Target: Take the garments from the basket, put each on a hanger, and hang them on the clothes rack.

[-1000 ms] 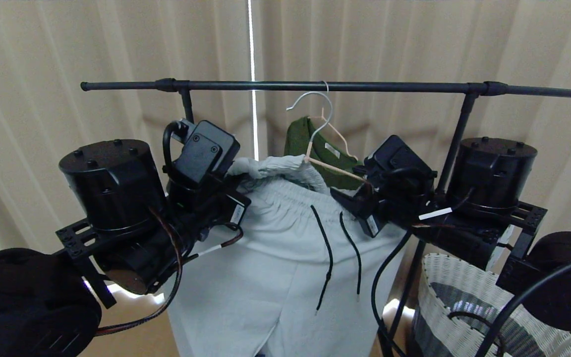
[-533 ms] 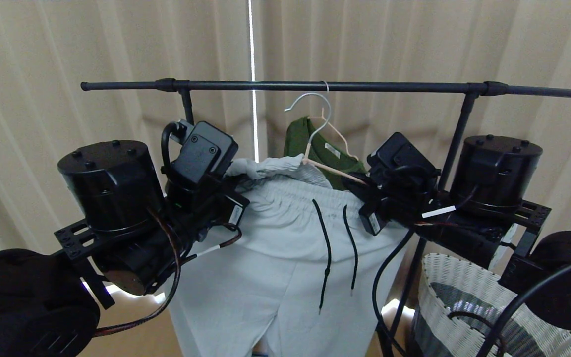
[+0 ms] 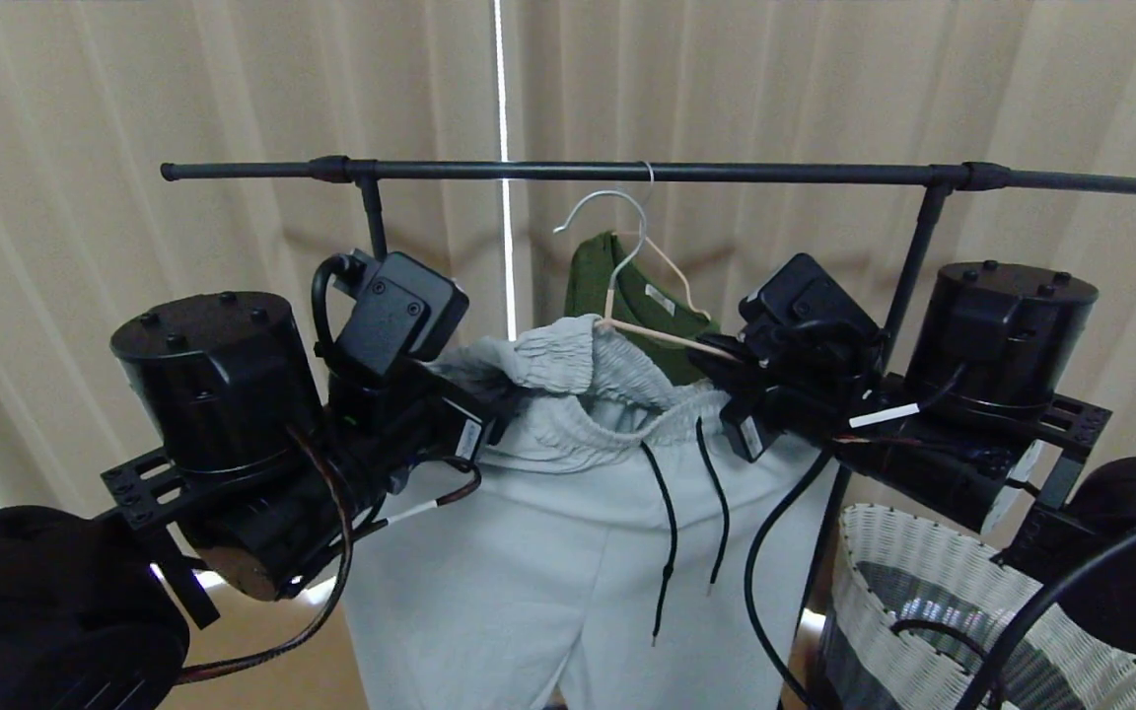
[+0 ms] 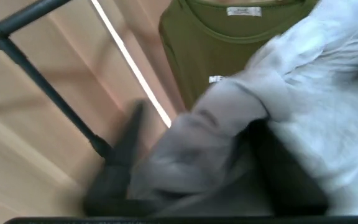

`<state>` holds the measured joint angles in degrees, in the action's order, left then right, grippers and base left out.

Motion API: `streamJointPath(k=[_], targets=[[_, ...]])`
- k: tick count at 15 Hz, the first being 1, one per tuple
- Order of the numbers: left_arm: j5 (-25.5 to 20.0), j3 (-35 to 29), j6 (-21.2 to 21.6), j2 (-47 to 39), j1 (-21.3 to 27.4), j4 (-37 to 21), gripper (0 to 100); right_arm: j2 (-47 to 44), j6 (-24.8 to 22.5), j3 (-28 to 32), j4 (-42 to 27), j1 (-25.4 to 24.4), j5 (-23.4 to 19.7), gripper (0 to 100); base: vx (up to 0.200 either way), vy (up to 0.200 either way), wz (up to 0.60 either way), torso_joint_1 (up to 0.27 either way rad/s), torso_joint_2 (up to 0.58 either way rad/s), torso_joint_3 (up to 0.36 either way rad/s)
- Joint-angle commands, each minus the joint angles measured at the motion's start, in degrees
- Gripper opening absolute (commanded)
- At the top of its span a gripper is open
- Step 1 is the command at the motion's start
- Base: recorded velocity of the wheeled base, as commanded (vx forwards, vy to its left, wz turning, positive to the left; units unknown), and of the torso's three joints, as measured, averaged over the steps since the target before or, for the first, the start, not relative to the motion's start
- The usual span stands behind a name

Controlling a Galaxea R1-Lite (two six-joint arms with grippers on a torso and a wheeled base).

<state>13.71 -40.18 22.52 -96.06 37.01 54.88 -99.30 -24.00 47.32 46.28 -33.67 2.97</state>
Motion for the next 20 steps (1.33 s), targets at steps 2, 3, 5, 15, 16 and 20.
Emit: streamJointPath(k=[2, 3, 5, 15, 16, 20], targets=[[-2.3, 1.9, -2.1, 1.8, 0.2, -0.1, 100, 2.0, 0.0, -2.1, 0.0, 1.7, 0.9, 0, 0.000, 0.000, 0.00, 0.000, 0.00, 0.000], [-2.6, 2.5, -2.7, 2.7, 0.2, -0.2, 100, 2.9, 0.0, -2.9, 0.0, 2.4, 0.9, 0, 0.000, 0.000, 0.00, 0.000, 0.00, 0.000], [-2.8, 3.7, -2.8, 4.5, 0.2, -0.2, 100, 3.9, 0.0, -3.9, 0.0, 4.4, 1.0, 0, 0.000, 0.000, 0.00, 0.000, 0.00, 0.000], [-10.5, 15.1, -5.0, 4.5, -3.7, 0.2, 100, 13.6, 0.4, -10.1, 0.0, 11.7, 0.2, 0, 0.000, 0.000, 0.00, 0.000, 0.00, 0.000], [-10.6, 15.7, -4.9, 4.1, -3.9, 0.3, 100, 15.4, 0.9, -9.9, 0.0, 11.7, 0.0, 0, 0.000, 0.000, 0.00, 0.000, 0.00, 0.000], [-10.7, 16.7, -5.2, 4.1, -4.4, 0.3, 100, 18.6, 2.0, -10.1, 0.0, 11.7, -3.2, 0, 0.000, 0.000, 0.00, 0.000, 0.00, 0.000]])
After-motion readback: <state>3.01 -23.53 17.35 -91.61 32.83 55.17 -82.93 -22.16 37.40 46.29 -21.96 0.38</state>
